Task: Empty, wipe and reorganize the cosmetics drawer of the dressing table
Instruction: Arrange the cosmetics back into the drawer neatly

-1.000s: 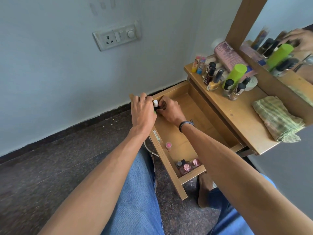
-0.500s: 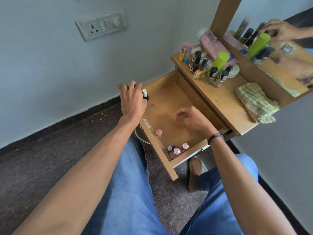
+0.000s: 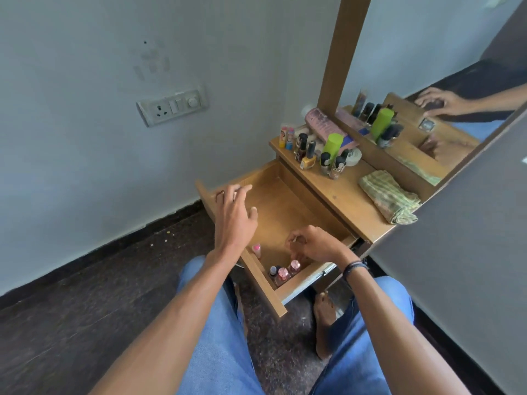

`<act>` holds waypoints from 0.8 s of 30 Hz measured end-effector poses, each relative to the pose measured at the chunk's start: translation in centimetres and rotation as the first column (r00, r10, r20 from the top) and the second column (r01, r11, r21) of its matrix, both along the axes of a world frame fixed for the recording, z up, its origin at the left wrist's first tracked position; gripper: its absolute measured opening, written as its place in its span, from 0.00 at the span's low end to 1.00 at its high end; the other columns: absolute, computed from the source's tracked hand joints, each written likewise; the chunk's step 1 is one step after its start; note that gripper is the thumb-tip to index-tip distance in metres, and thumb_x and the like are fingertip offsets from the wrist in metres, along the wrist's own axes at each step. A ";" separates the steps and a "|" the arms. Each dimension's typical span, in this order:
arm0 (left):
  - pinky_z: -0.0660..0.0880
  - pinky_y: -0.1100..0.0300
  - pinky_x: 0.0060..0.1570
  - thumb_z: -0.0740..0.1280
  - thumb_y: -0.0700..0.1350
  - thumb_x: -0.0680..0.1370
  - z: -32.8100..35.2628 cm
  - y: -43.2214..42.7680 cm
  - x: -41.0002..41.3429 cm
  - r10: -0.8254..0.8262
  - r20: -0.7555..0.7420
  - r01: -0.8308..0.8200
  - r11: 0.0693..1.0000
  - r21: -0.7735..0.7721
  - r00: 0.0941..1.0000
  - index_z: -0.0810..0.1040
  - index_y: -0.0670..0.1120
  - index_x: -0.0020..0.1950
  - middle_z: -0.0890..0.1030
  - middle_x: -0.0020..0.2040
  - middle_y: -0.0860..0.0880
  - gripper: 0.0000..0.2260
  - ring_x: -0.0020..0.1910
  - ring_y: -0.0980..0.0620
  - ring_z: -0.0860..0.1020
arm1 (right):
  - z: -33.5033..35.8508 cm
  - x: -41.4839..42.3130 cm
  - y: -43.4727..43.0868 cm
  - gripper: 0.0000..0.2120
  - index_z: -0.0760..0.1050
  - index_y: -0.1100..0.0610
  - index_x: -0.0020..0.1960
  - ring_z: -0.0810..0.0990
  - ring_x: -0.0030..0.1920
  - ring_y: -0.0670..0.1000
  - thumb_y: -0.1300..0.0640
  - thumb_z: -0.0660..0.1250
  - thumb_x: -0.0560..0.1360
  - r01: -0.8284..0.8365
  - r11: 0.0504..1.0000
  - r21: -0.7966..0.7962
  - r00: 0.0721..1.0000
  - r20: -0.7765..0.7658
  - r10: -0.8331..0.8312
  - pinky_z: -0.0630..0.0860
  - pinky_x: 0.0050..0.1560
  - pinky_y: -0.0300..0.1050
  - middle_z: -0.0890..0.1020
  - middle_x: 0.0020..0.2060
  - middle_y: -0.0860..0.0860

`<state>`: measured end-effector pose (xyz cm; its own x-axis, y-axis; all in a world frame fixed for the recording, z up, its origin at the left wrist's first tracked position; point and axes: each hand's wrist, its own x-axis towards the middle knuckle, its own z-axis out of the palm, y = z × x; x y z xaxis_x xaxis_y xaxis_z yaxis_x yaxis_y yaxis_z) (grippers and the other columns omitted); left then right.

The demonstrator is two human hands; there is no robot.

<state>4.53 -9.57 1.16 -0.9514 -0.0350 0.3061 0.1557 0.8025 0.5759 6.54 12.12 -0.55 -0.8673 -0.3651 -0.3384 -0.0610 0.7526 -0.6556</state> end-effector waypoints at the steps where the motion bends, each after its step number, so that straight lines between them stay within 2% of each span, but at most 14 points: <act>1: 0.73 0.59 0.58 0.71 0.40 0.76 0.4 0.4 -0.1 -0.023 0.012 0.023 1.000 0.000 1.000 0.75 0.46 0.69 0.73 0.63 0.50 0.21 0.62 0.50 0.70 | 0.5 0.0 0.3 0.04 0.81 0.54 0.52 0.85 0.41 0.45 0.57 0.67 0.81 0.032 0.999 -0.005 0.997 -0.064 -0.032 0.82 0.49 0.46 0.86 0.41 0.48; 3: 0.71 0.62 0.56 0.71 0.42 0.77 1.3 1.3 -0.7 -0.070 0.027 0.070 0.998 -0.001 0.997 0.75 0.47 0.69 0.74 0.62 0.51 0.20 0.61 0.52 0.71 | 1.6 -0.3 1.1 0.04 0.81 0.53 0.52 0.84 0.44 0.44 0.58 0.67 0.81 0.136 0.987 -0.086 0.963 -0.222 -0.152 0.82 0.49 0.44 0.85 0.43 0.46; 5: 0.72 0.65 0.51 0.70 0.42 0.78 2.2 2.5 -1.6 -0.126 0.042 0.125 0.992 0.029 0.991 0.77 0.48 0.67 0.75 0.61 0.52 0.18 0.58 0.55 0.72 | 2.9 -1.2 2.3 0.04 0.80 0.52 0.51 0.83 0.43 0.43 0.59 0.67 0.81 0.296 0.916 -0.272 0.862 -0.338 -0.379 0.80 0.45 0.39 0.84 0.43 0.45; 8: 0.74 0.65 0.47 0.71 0.42 0.77 3.3 5.1 -3.2 -0.208 0.080 0.198 0.974 0.114 0.975 0.79 0.47 0.65 0.76 0.58 0.51 0.16 0.53 0.56 0.75 | 4.2 -3.6 4.2 0.03 0.79 0.52 0.49 0.79 0.40 0.39 0.59 0.70 0.79 0.547 0.686 -0.480 0.550 -0.411 -0.727 0.81 0.43 0.43 0.82 0.41 0.44; 10: 0.75 0.63 0.48 0.72 0.41 0.76 3.8 7.1 -4.1 -0.234 0.111 0.212 0.959 0.186 0.966 0.79 0.46 0.65 0.78 0.57 0.51 0.17 0.51 0.54 0.78 | 4.3 -5.1 5.1 0.04 0.78 0.52 0.49 0.78 0.40 0.39 0.58 0.72 0.76 0.628 0.534 -0.566 0.413 -0.339 -0.845 0.81 0.48 0.49 0.81 0.42 0.44; 12: 0.77 0.61 0.51 0.73 0.40 0.75 4.1 9.1 -4.9 -0.243 0.141 0.202 0.945 0.258 0.960 0.79 0.46 0.66 0.79 0.58 0.50 0.19 0.51 0.53 0.79 | 4.0 -6.2 5.4 0.09 0.76 0.52 0.51 0.79 0.43 0.46 0.55 0.75 0.75 0.642 0.470 -0.605 0.387 -0.273 -0.881 0.80 0.51 0.52 0.81 0.44 0.48; 14: 0.78 0.58 0.55 0.73 0.40 0.75 4.3 10.8 -5.5 -0.250 0.182 0.183 0.930 0.319 0.951 0.77 0.46 0.69 0.79 0.62 0.50 0.22 0.54 0.53 0.79 | 3.5 -6.8 5.5 0.14 0.74 0.51 0.53 0.80 0.45 0.50 0.52 0.77 0.73 0.628 0.473 -0.618 0.400 -0.265 -0.877 0.80 0.50 0.52 0.81 0.46 0.51; 19: 0.75 0.51 0.63 0.71 0.39 0.77 4.2 13.7 -6.5 -0.254 0.252 0.145 0.913 0.382 0.934 0.71 0.44 0.74 0.77 0.68 0.47 0.26 0.61 0.51 0.78 | 2.7 -7.4 5.9 0.19 0.74 0.52 0.55 0.79 0.44 0.49 0.52 0.80 0.70 0.622 0.531 -0.575 0.429 -0.316 -0.846 0.80 0.48 0.51 0.81 0.45 0.51; 24: 0.74 0.51 0.65 0.67 0.37 0.78 3.3 15.2 -6.7 -0.188 0.291 0.081 0.936 0.342 0.938 0.68 0.46 0.76 0.76 0.69 0.47 0.27 0.63 0.51 0.77 | 2.3 -7.8 6.0 0.18 0.76 0.53 0.56 0.78 0.42 0.48 0.53 0.79 0.70 0.628 0.585 -0.513 0.459 -0.363 -0.811 0.80 0.47 0.50 0.81 0.46 0.50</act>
